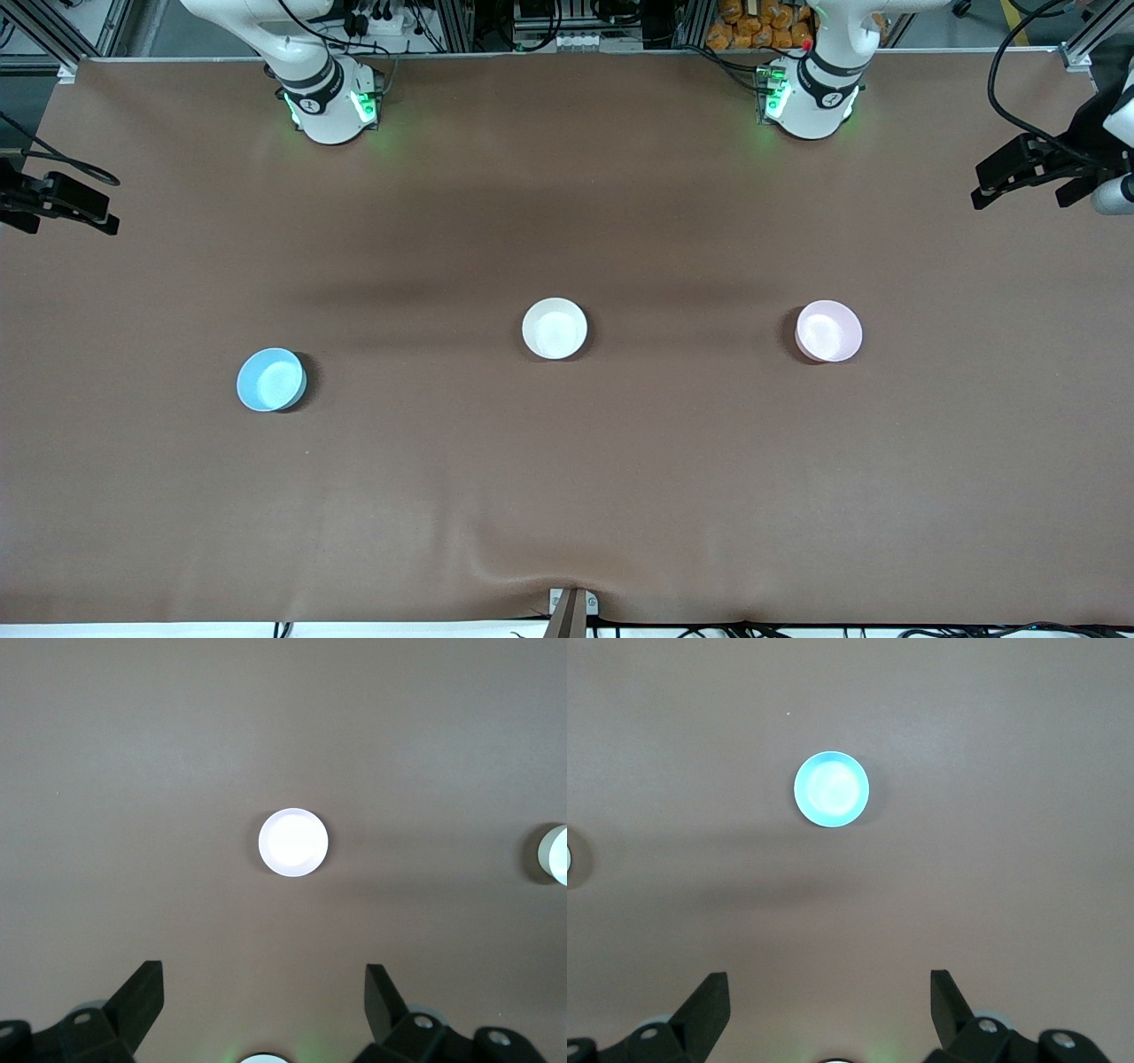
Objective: Stack pink and blue bowls on white bowl
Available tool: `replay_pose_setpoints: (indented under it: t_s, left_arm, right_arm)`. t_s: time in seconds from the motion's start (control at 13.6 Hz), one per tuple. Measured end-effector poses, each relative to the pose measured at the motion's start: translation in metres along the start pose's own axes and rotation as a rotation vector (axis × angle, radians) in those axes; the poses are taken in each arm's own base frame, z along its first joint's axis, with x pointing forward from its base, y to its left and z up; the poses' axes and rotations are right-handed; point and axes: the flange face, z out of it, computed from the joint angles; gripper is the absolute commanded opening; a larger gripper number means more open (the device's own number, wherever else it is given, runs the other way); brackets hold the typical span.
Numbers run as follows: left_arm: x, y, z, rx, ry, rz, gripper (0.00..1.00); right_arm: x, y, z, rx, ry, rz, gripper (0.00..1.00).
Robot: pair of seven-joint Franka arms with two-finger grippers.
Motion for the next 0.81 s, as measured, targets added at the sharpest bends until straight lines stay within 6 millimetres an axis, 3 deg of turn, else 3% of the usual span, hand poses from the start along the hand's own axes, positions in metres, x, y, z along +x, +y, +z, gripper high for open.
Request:
replay_pose_setpoints:
  t_s: [0.81]
  left_arm:
    - [0.005, 0.0023, 0.0085, 0.001, -0.016, 0.008, 1.0]
  right_arm:
    - [0.0017, 0.0008, -0.0014, -0.002, 0.016, 0.001, 1.0]
